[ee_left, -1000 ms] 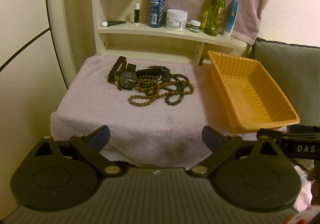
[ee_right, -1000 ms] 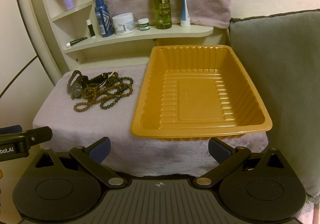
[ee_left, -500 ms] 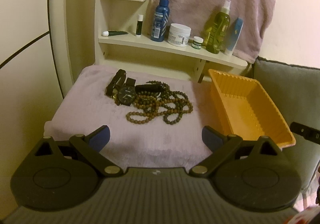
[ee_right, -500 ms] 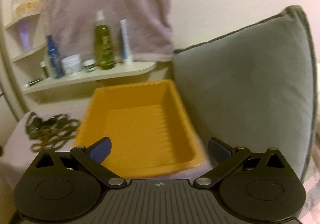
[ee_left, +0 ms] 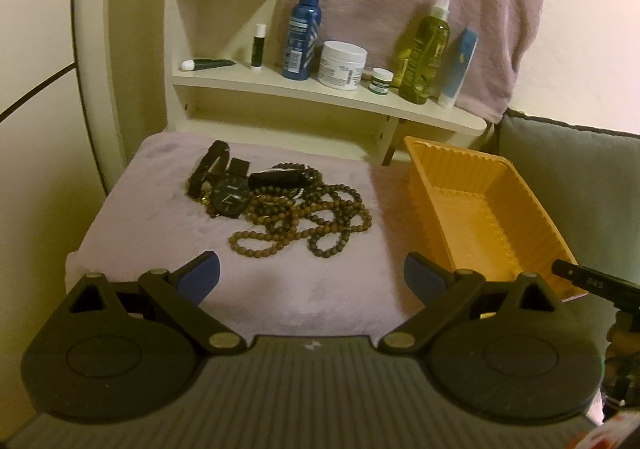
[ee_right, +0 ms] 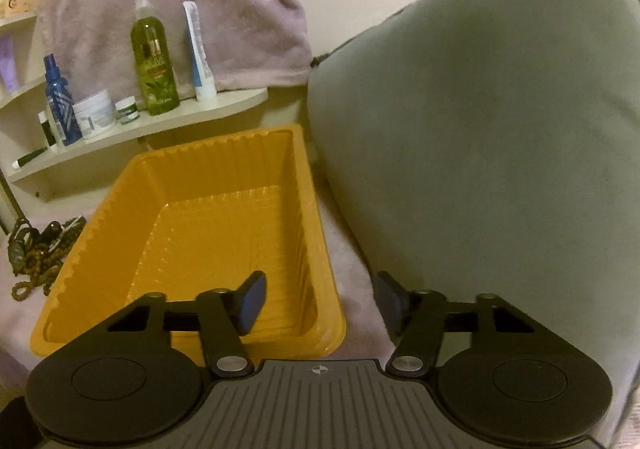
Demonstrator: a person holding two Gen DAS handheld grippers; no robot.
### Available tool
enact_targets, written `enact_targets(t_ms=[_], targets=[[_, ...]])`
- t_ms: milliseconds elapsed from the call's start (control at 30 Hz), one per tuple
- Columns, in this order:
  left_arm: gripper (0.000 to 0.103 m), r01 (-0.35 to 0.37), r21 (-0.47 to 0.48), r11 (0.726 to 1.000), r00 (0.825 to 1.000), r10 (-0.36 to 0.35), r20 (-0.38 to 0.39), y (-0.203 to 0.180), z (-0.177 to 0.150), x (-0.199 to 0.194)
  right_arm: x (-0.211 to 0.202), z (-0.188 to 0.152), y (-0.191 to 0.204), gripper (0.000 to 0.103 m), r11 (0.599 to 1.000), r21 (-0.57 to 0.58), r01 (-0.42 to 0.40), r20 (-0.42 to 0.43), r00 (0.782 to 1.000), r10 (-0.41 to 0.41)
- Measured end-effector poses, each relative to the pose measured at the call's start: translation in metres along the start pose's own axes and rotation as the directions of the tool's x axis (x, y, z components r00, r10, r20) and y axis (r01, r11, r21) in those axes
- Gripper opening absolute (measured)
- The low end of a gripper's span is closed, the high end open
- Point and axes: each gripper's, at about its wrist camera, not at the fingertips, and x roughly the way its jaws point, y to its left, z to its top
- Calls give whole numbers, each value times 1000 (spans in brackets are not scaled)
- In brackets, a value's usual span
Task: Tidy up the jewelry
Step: 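Grasp the orange tray rim with the right tool and tilt it up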
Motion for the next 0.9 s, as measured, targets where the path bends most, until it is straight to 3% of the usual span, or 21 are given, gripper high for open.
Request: enact_targets(t_ms=[167, 433, 500, 700, 733, 900], targets=[[98, 21, -13, 1000, 999, -21, 33, 1, 0, 7, 13, -1, -5, 35, 1000, 12, -24, -11, 1000, 24], [98, 39, -54, 998, 998, -36, 43, 10, 2, 21, 24, 0, -8, 21, 997, 60, -51, -49, 997, 54], [98, 40, -66, 997, 998, -36, 50, 12, 2, 23, 24, 1, -9, 13, 996, 64, -64, -57, 996, 67], [97, 30, -71, 997, 998, -26, 48, 18, 2, 29, 18, 5, -4, 10, 997, 54, -62, -53, 997, 65], [97, 26, -65, 998, 998, -23, 52, 19, 2, 30, 17, 6, -2, 6, 997, 51, -58, -52, 997, 61], [96, -10, -8, 1000, 998, 11, 69, 29, 0, 37, 8, 14, 11, 4, 999, 24, -40, -31, 999, 41]])
